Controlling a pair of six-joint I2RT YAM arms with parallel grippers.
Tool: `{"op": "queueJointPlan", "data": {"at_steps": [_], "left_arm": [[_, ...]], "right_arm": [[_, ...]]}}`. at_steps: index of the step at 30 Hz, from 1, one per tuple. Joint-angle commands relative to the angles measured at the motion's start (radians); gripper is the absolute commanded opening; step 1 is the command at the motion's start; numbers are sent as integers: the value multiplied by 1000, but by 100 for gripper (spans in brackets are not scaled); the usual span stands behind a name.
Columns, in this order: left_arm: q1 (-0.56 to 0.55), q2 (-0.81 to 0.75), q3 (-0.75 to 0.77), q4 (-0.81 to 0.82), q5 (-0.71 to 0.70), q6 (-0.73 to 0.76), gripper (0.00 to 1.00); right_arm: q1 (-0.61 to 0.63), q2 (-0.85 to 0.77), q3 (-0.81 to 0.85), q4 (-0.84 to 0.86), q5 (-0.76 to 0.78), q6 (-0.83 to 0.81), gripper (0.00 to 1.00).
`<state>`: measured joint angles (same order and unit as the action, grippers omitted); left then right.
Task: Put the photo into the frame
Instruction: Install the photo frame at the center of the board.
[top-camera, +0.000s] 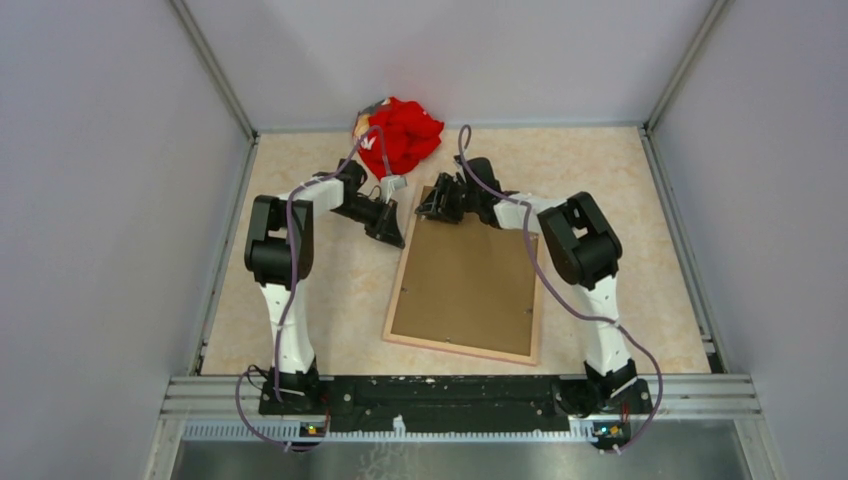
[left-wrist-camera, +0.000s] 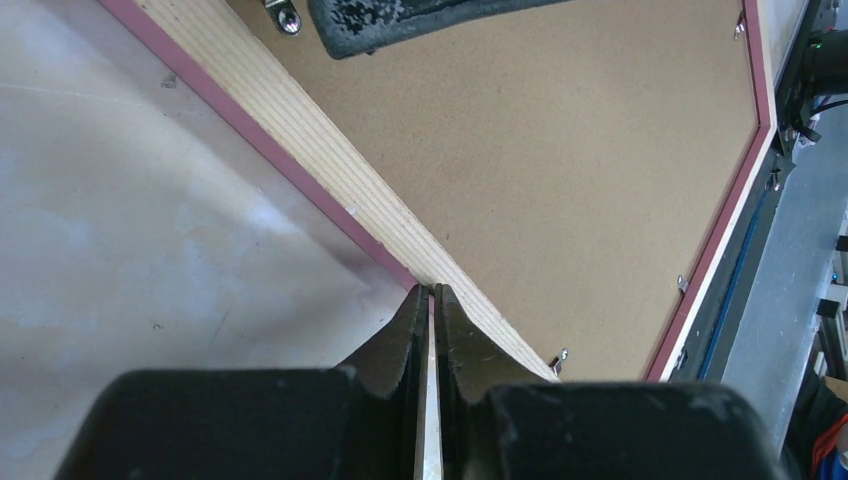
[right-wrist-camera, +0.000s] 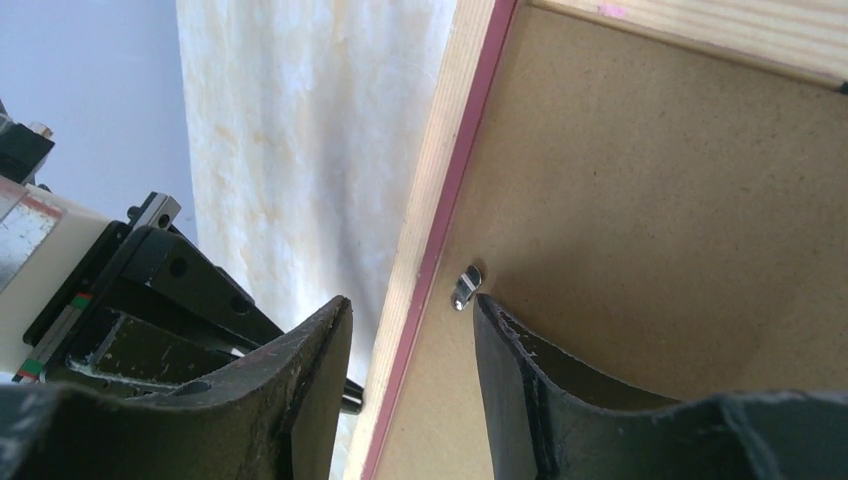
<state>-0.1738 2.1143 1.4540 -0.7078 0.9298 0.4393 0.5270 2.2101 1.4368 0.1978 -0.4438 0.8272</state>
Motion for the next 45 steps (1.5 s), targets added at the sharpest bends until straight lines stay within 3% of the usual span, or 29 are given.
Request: {"op": "queueJointPlan", "data": {"at_steps": [1, 30, 39, 45], "left_arm": [[-22, -4, -24, 14, 17, 16, 10], [-32, -20, -39, 6, -1, 47, 9], [-33, -28, -44, 7, -6, 54, 9], [-33, -36, -53, 3, -7, 62, 9]], "right_arm": [[-6, 44, 41, 6, 11, 9, 49], [19, 134, 155, -27, -44, 39, 42], [48, 102, 147, -32, -48, 49, 42], [-5, 46, 171, -59, -54, 27, 43]]}}
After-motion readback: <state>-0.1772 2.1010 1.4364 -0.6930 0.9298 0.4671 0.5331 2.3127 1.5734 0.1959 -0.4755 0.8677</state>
